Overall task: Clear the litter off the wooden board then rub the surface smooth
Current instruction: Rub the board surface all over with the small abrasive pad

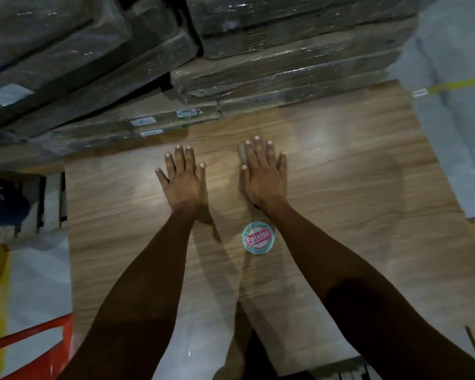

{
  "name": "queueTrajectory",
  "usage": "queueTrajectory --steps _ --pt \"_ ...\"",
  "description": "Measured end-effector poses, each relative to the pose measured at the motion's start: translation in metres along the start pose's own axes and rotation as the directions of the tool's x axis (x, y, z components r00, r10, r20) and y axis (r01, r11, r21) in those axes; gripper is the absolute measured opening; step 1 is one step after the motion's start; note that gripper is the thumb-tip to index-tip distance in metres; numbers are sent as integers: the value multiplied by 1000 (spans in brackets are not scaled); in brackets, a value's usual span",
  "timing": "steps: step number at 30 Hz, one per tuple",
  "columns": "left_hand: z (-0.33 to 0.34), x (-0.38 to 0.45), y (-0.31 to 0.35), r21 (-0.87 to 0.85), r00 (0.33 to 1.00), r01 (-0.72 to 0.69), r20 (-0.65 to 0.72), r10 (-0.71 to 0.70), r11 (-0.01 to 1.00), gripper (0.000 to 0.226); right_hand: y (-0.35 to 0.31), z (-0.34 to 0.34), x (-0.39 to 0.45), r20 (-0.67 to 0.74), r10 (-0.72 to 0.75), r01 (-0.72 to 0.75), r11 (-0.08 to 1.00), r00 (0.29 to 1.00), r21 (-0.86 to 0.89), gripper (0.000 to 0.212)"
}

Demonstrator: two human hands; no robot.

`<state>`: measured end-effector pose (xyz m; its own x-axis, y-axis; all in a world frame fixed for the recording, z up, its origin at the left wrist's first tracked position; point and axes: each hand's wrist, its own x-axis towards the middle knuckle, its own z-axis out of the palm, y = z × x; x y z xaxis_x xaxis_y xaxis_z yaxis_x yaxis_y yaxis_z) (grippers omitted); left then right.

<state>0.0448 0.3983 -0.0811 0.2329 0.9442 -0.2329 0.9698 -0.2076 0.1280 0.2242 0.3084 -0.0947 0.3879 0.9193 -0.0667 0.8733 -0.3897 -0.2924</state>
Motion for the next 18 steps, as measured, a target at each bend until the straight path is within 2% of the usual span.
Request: queueTrajectory --steps 2,4,9,11,14,18 --pt "2 -7 4 -23 1000 23 5 -23 999 60 6 -1 -6 -3 115 -115 993 993 16 64" --pt "8 -18 6 -39 1000 23 -6 -23 999 60 2 1 -18 -8 148 -148 989 989 15 64" --pt "23 -49 6 -29 1000 -9 -18 9 1000 61 -14 9 -62 69 -96 99 994 993 -50 64" --pt "29 -66 2 -43 997 -67 -33 65 997 61 -5 4 -68 77 -109 113 992 991 -49 65" --pt "36 -97 -10 -65 987 -130 -100 123 989 61 14 -3 -77 41 41 -39 998 998 -47 65" --pt "43 -132 -20 -21 989 -133 -60 132 991 61 6 -2 -93 33 208 -208 978 978 2 65"
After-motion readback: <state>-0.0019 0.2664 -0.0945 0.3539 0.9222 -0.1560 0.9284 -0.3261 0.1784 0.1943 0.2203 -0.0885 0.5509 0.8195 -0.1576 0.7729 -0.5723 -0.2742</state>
